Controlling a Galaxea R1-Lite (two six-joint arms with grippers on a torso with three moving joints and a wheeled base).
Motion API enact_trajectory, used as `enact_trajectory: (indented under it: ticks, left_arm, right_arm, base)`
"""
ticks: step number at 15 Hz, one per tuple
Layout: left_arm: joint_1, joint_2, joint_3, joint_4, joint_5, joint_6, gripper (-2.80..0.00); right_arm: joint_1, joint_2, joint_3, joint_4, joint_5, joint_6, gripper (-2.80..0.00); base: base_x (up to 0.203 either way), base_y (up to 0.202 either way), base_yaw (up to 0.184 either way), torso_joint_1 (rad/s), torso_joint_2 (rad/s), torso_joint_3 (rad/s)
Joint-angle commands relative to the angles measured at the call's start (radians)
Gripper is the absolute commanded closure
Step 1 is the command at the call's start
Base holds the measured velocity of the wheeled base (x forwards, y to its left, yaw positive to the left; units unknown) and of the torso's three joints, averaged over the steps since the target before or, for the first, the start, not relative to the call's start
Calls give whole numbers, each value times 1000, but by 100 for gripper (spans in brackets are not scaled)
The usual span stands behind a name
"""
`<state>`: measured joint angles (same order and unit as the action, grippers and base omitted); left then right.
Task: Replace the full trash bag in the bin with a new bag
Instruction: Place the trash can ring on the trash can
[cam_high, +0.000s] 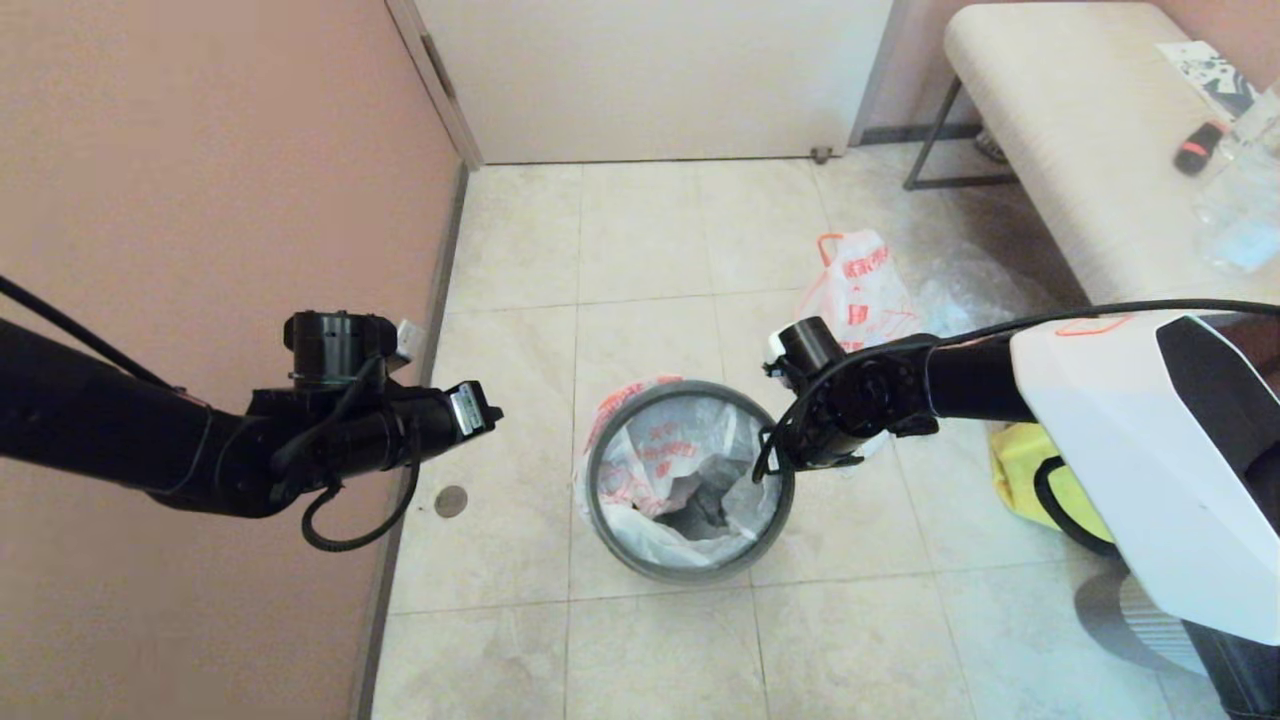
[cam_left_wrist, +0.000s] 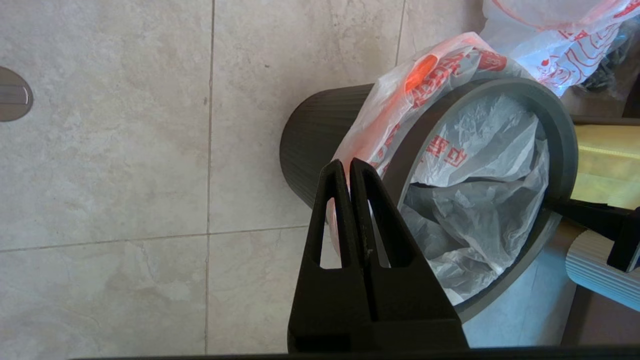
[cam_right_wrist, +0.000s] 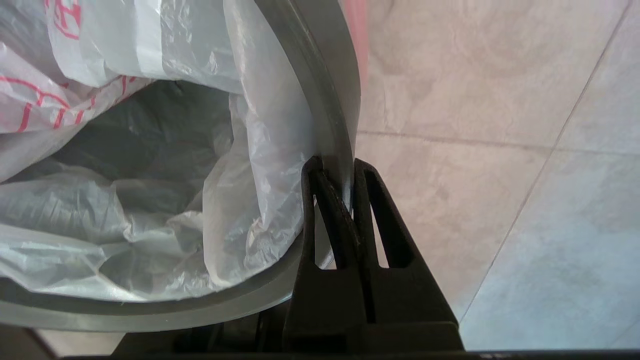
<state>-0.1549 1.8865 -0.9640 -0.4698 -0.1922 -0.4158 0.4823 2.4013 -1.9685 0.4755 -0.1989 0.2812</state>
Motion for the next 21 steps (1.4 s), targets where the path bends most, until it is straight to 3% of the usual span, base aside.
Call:
enact_trajectory:
  ticks: [1, 4, 9, 21]
  left_arm:
    - [0, 5, 1, -3, -1, -3, 0]
    - [0, 11, 1, -3, -1, -3, 0]
    - [-2, 23, 1, -3, -1, -3, 0]
    - [-3, 40, -1, -4, -1, -1, 0]
  right_arm:
    - [1, 15, -1, -25, 1, -5, 0]
    - [1, 9, -1, -108, 7, -5, 0]
    - [15, -68, -1, 9, 35, -15, 0]
    - [18, -62, -1, -64, 84, -53, 0]
  base:
    - [0, 0, 0, 0, 0, 0]
    - [0, 0, 0, 0, 0, 0]
    - [0, 0, 0, 0, 0, 0]
    - [0, 0, 0, 0, 0, 0]
